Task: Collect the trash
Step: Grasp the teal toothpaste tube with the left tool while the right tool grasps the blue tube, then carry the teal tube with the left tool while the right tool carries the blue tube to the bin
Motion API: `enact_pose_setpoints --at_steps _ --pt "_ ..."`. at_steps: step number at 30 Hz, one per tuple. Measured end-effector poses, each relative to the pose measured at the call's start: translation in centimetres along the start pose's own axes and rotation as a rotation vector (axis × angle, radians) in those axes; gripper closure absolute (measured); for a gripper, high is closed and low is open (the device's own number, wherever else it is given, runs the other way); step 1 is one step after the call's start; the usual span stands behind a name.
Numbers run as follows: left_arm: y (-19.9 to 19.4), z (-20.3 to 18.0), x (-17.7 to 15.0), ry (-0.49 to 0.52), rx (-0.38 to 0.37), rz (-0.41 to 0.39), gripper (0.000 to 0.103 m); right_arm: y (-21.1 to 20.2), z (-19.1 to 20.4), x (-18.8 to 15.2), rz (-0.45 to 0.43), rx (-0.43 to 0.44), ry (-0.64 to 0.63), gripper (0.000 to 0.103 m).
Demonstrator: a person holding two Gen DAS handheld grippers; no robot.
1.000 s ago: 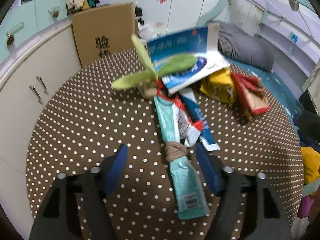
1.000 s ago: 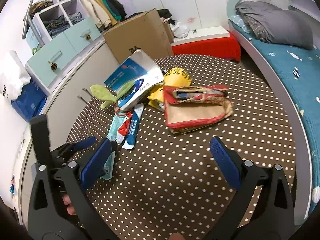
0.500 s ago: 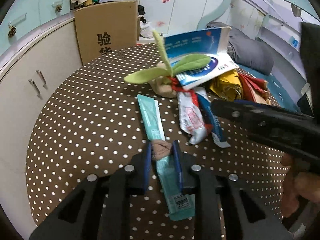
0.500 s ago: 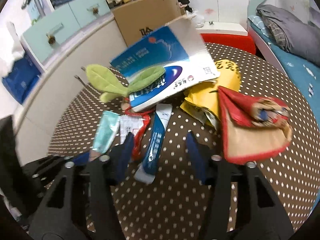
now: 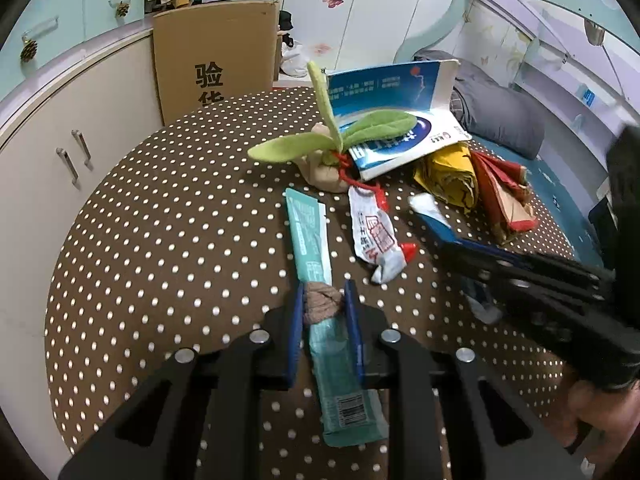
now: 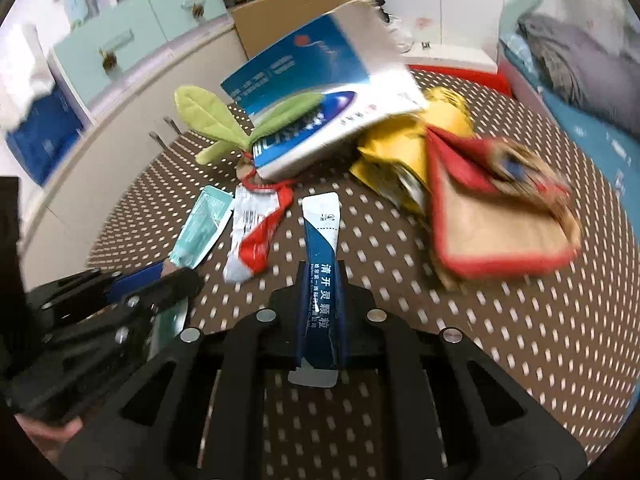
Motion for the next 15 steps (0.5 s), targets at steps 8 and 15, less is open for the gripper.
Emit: enact_pose_setpoints --at_steps 8,15 --pt "-2.9 -1.1 -0.7 -0.011 0.002 -0.042 0.084 -6.4 -1.8 -1.3 -0.093 0.091 0.057 0.09" --pt "-6.1 -6.2 0.6 0.037 -0.041 -0.109 0.084 -11.6 -5.7 -0.2 -0.206 0.093 0.117 0.09"
Point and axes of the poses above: each gripper's, at about its wrist camera, not at the fingertips, and y roughly the way its jaws point, z to its left, x to its top, the point moved 10 cm from there along y, roughly the way its jaws point, and after that the axes turned 7 degrees about -y, right-handed, at the moved point
